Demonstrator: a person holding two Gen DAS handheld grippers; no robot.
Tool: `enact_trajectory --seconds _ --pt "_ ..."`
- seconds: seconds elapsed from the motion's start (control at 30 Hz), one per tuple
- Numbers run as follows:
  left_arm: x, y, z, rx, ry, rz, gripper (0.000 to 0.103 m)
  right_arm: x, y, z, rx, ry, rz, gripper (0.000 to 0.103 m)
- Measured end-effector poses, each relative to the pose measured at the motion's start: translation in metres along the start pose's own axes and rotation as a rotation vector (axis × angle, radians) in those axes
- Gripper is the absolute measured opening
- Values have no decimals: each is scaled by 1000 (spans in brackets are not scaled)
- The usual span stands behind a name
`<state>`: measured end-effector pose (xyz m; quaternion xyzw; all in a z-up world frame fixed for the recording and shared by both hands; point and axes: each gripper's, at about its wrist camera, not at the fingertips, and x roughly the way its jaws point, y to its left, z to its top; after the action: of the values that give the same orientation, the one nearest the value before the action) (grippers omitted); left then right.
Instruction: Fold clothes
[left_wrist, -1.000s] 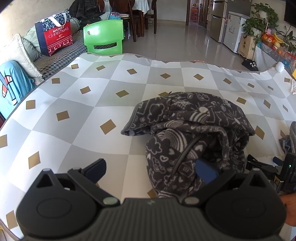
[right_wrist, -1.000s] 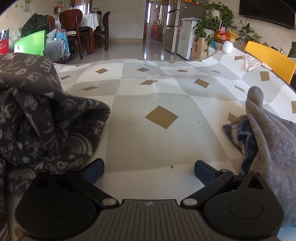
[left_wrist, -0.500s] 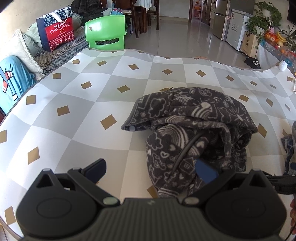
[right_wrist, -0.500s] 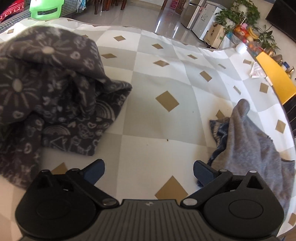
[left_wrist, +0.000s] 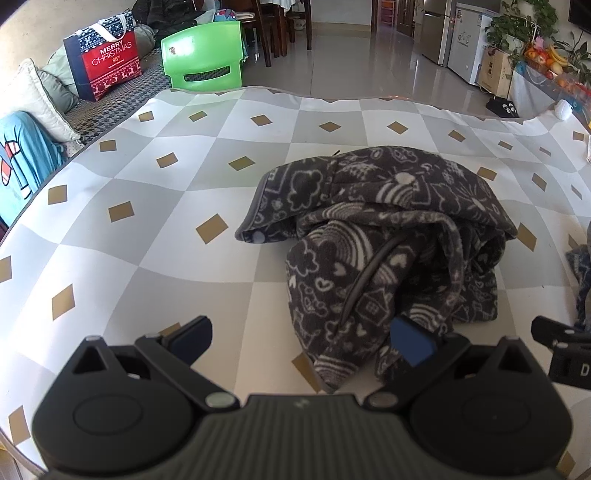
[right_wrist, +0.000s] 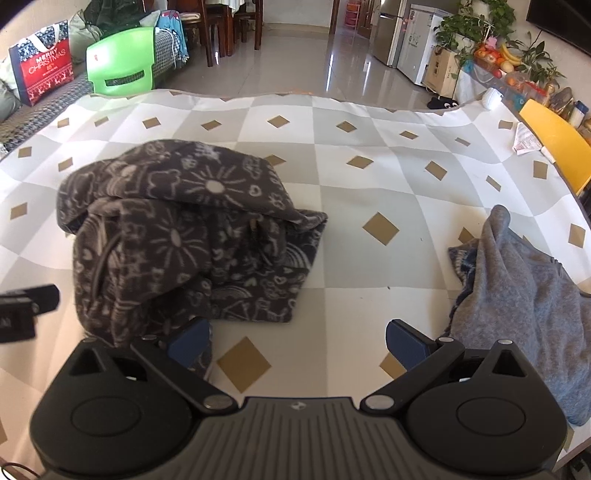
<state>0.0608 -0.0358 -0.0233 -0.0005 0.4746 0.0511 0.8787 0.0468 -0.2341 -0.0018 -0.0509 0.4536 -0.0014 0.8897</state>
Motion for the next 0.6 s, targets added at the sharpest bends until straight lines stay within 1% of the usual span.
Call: enact_trajectory --seconds 0.13,0.27,0.6 --pt "4 4 0 -15 12 1 103 -1 5 3 -13 -4 -11 101" --pt "8 3 0 -22 23 -10 103 0 2 4 7 7 -1 101" --pt "13 -5 0 -10 30 -29 103 0 -1 6 9 9 -5 101"
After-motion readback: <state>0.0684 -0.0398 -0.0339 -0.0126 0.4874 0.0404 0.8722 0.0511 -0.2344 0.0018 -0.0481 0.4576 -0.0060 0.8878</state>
